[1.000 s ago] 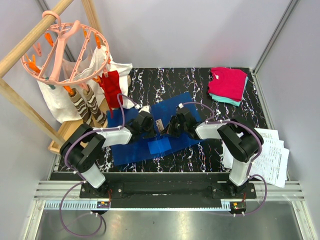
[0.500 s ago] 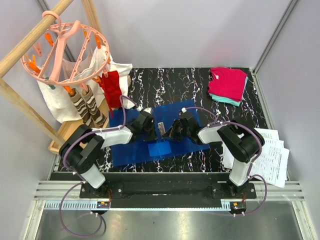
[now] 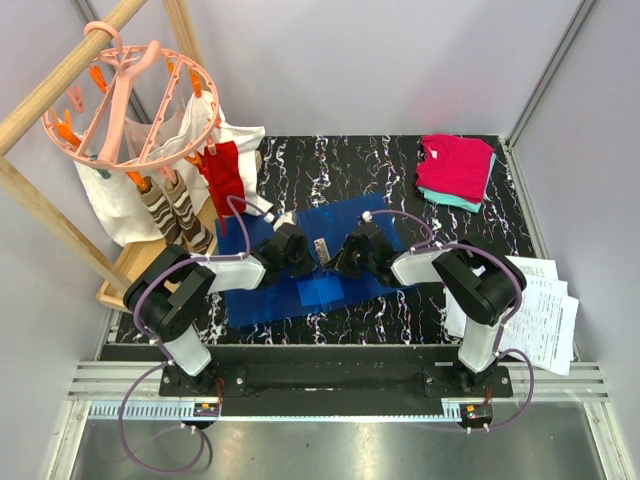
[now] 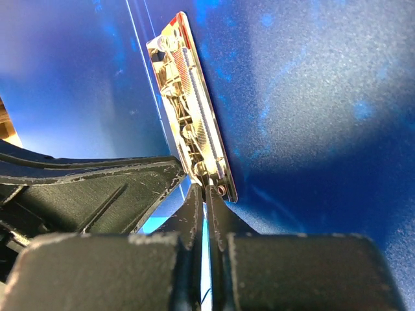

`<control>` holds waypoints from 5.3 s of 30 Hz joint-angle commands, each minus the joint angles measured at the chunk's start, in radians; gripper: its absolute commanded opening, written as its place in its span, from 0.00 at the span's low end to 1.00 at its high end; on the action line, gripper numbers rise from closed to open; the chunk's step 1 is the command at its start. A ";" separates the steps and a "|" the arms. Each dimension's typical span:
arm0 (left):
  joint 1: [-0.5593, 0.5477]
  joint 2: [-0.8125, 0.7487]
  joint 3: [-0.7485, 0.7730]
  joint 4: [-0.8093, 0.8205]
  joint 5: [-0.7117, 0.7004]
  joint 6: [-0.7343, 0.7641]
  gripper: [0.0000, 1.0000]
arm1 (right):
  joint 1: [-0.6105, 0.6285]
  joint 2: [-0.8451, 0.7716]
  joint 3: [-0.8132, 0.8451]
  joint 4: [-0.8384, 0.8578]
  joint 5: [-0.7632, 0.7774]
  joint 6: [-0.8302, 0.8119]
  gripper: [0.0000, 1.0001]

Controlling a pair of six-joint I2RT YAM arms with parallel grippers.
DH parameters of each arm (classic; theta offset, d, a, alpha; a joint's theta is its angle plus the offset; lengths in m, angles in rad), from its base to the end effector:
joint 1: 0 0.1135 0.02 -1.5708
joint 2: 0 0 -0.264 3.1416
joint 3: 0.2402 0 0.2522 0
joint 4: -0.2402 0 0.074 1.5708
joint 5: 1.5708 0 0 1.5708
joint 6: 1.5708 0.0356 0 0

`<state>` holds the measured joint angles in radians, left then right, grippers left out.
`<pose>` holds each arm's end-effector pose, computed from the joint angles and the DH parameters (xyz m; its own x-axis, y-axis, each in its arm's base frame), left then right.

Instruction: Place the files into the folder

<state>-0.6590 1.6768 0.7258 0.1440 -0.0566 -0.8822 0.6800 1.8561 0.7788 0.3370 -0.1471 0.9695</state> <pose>0.2501 -0.1912 0.1324 -0.8110 -0.3470 -0.4711 -0.0720 0.8583 -0.5081 0.2641 0.2202 0.1059 -0.8790 0.3382 -0.3361 0.0330 0.7464 0.6647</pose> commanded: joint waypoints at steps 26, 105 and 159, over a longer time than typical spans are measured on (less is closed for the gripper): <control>0.004 0.034 -0.138 -0.101 0.120 0.008 0.00 | -0.094 0.045 -0.052 0.146 -0.405 -0.025 0.27; -0.034 -0.207 -0.046 -0.328 -0.037 0.199 0.21 | -0.132 -0.158 0.257 -0.392 -0.224 -0.339 0.20; 0.105 -0.850 0.084 -0.604 0.031 0.296 0.84 | 0.024 0.250 0.832 -0.435 -0.270 -0.454 0.91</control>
<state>-0.5579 0.7788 0.8196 -0.4774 -0.0097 -0.5205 0.7231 2.2093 1.5749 0.0357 -0.5148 0.5709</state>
